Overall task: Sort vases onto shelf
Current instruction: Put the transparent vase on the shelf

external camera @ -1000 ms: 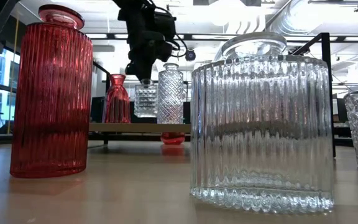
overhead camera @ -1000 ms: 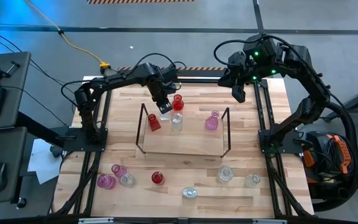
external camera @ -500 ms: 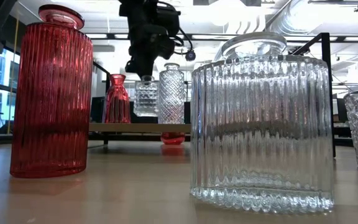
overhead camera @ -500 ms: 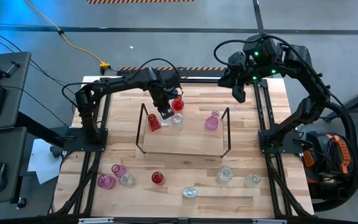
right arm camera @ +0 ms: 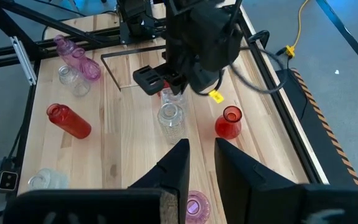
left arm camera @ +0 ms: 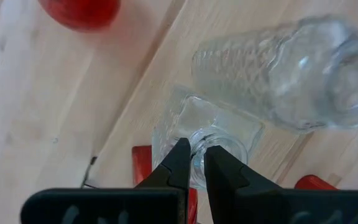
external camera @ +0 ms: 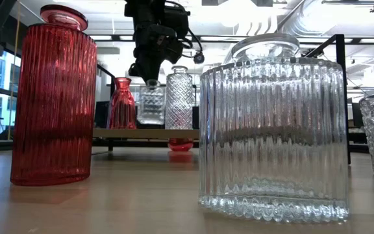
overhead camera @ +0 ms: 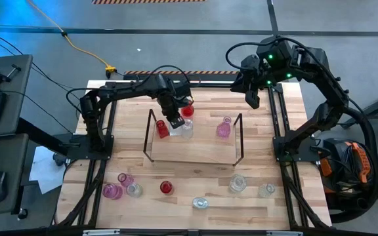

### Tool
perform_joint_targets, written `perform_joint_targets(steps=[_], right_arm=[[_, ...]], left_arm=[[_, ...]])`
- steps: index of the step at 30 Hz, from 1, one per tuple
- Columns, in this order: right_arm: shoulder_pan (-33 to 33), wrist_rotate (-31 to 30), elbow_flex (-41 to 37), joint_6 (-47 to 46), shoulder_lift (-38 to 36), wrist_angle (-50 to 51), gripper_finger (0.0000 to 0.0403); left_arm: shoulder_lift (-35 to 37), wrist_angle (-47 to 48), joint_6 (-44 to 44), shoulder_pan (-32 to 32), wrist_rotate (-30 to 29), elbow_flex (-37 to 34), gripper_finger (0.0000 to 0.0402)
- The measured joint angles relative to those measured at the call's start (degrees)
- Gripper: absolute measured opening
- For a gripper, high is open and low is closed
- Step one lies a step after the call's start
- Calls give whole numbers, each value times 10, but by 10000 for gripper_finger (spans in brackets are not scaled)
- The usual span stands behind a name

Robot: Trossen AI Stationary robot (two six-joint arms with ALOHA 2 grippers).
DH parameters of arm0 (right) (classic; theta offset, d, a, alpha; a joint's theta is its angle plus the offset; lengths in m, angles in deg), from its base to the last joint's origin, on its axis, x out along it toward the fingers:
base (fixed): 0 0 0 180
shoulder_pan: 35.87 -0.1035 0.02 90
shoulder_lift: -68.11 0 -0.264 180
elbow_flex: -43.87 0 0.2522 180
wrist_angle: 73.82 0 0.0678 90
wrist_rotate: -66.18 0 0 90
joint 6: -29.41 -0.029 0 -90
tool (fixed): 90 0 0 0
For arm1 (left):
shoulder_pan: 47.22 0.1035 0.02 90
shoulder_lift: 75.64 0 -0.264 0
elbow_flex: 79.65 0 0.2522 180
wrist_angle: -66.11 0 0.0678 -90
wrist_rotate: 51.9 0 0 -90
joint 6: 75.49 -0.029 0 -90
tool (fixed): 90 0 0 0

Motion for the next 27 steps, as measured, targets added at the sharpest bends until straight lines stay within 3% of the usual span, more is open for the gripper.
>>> perform_joint_targets(steps=[7, 17, 27], right_arm=[[0, 0, 0, 2, 0, 0, 57], [0, 0, 0, 0, 0, 0, 57], [0, 0, 0, -4, 0, 0, 57]], left_arm=[[0, -32, 10, -14, 7, -38, 15], [0, -55, 19, -13, 6, -40, 16], [0, -56, 10, -13, 1, -40, 53]])
